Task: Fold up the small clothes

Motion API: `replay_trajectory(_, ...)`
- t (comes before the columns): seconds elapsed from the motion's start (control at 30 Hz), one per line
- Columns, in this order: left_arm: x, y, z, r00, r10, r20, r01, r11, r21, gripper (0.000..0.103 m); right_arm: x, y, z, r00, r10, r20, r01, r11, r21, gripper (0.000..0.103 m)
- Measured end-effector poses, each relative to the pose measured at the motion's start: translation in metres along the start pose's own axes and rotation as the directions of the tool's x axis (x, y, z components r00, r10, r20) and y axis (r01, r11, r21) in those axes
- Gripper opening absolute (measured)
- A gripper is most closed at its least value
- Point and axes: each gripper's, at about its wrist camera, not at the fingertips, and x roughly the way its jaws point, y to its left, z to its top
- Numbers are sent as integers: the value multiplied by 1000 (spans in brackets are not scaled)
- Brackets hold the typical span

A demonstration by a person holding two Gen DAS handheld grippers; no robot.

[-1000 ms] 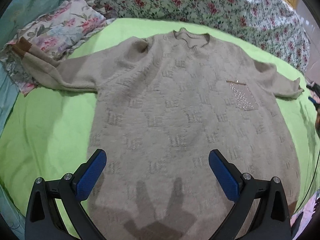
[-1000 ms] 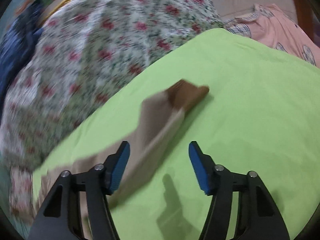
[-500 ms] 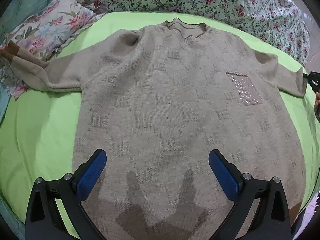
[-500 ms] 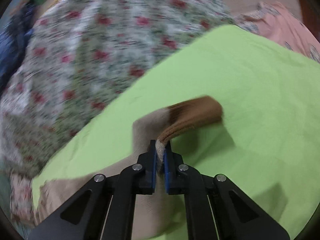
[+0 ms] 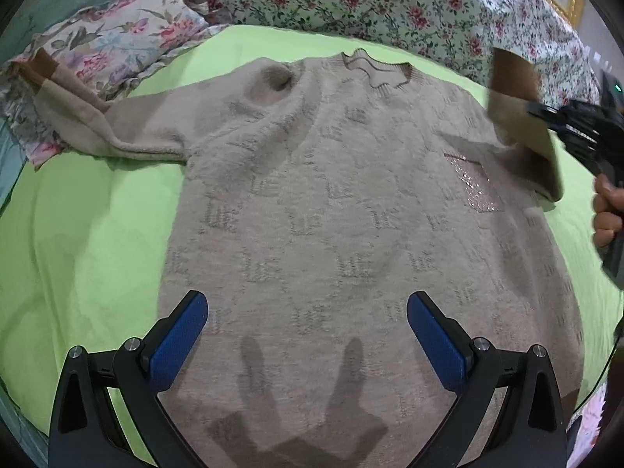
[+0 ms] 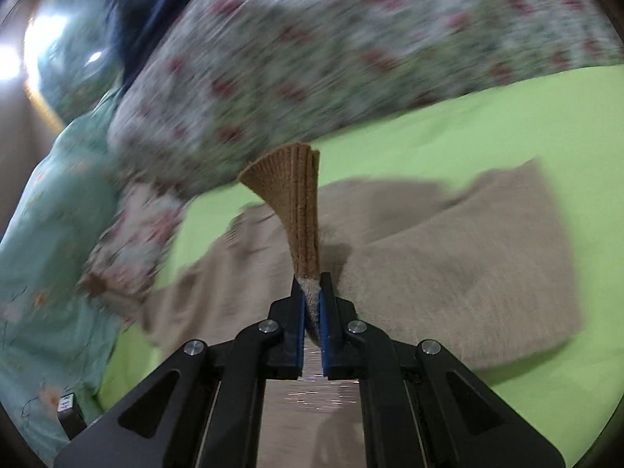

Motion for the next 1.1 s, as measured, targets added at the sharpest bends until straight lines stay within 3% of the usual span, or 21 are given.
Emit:
replay_trajectory(0.1, 0, 12, 2, 1000, -30, -2, 30, 999, -42, 102, 39, 36, -15, 992, 108, -63, -107, 994, 26, 7)
replay_trajectory(0.27, 0, 26, 11, 993, -117, 12, 118, 987, -107, 102, 88, 86, -54, 963, 199, -181, -198, 980, 21, 7)
replay_trajectory(0.37, 6, 26, 22, 985, -168, 29, 170, 978, -121, 102, 116, 90, -67, 940, 230, -251, -226, 973, 44, 12)
replay_trajectory(0.43, 13, 23, 31, 979, -202, 31, 204, 971, -125, 102, 123, 88, -73, 921, 257, -291, -245, 966, 79, 29)
replay_trajectory(0.5, 24, 19, 42, 971, -240, 25, 241, 962, -129, 102, 114, 82, -75, 914, 298, -275, -278, 954, 110, 42)
replay_trajectory(0.53, 31, 16, 49, 964, -267, 22, 267, 955, -131, 102, 106, 79, -73, 920, 299, -253, -281, 954, 105, 49)
replay_trajectory(0.67, 71, 2, 76, 942, -335, -13, 330, 934, -135, 102, 57, 53, -64, 955, 263, -137, -250, 962, 106, 51)
replay_trajectory(0.73, 98, -3, 90, 942, -332, -45, 322, 934, -154, 101, 36, 39, -62, 964, 248, -100, -236, 965, 119, 53)
replay_trajectory(0.8, 112, -7, 101, 945, -326, -27, 319, 936, -152, 99, 9, 22, -64, 974, 217, -66, -208, 970, 126, 56)
replay_trajectory(0.83, 114, -9, 106, 949, -316, -2, 312, 940, -139, 91, 3, 19, -65, 978, 200, -56, -192, 973, 127, 59)
replay_trajectory(0.9, 118, -13, 116, 954, -298, 37, 300, 948, -107, 54, -13, 8, -68, 987, 153, -38, -147, 980, 132, 60)
replay_trajectory(0.93, 121, -14, 119, 952, -304, 31, 306, 947, -99, 10, -22, -1, -68, 992, 127, -26, -122, 983, 138, 60)
replay_trajectory(1.0, 117, -14, 123, 943, -331, 33, 332, 939, -90, 6, -30, -13, -66, 995, 97, -9, -95, 984, 152, 60)
replay_trajectory(1.1, 83, -1, 124, 960, -225, 167, 236, 970, -49, 6, -46, -39, -61, 999, 35, 21, -38, 982, 184, 60)
